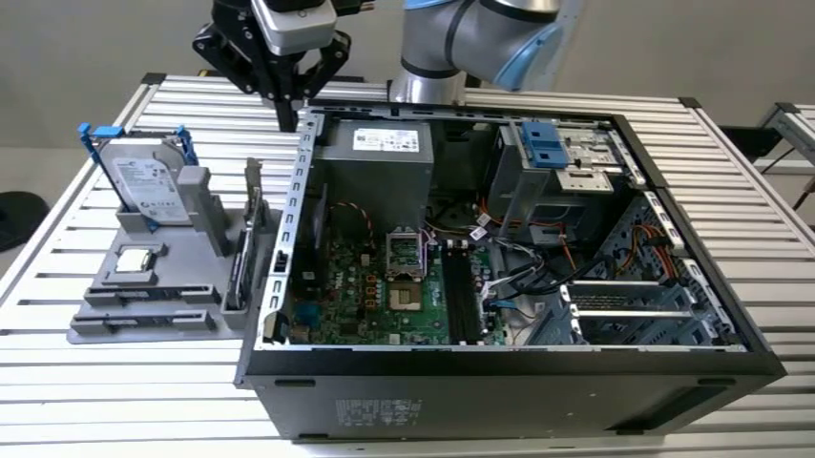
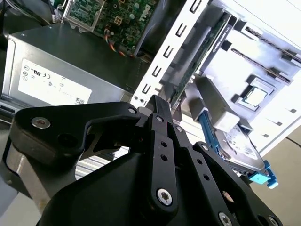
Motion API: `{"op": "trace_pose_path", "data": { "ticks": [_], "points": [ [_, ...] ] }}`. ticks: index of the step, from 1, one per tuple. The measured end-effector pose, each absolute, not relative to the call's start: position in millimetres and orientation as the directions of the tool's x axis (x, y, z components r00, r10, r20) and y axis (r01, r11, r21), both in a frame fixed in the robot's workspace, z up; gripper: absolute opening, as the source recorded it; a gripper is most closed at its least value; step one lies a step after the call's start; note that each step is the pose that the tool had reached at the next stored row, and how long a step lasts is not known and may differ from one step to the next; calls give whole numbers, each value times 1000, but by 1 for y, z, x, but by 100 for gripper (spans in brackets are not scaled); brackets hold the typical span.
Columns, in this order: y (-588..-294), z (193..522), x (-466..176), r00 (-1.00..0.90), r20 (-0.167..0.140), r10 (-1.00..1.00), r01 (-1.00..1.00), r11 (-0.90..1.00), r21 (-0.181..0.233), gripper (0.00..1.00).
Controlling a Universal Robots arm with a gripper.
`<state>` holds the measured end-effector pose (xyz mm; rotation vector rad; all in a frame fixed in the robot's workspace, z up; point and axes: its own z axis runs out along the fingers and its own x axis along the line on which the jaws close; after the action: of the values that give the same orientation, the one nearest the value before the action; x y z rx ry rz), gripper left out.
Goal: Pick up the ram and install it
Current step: 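Reach for the ram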
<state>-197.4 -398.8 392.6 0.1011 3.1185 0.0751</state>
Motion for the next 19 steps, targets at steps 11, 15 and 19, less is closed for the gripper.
{"op": "trace_pose_path", "data": {
  "ticks": [11, 15, 19],
  "points": [
    [-399, 393, -207, -998, -19, 64, 63, 997, 49, 0],
    [-399, 393, -211, -998, -19, 64, 63, 997, 49, 0],
    [-399, 393, -215, -998, -19, 64, 63, 997, 49, 0]
  ]
}}
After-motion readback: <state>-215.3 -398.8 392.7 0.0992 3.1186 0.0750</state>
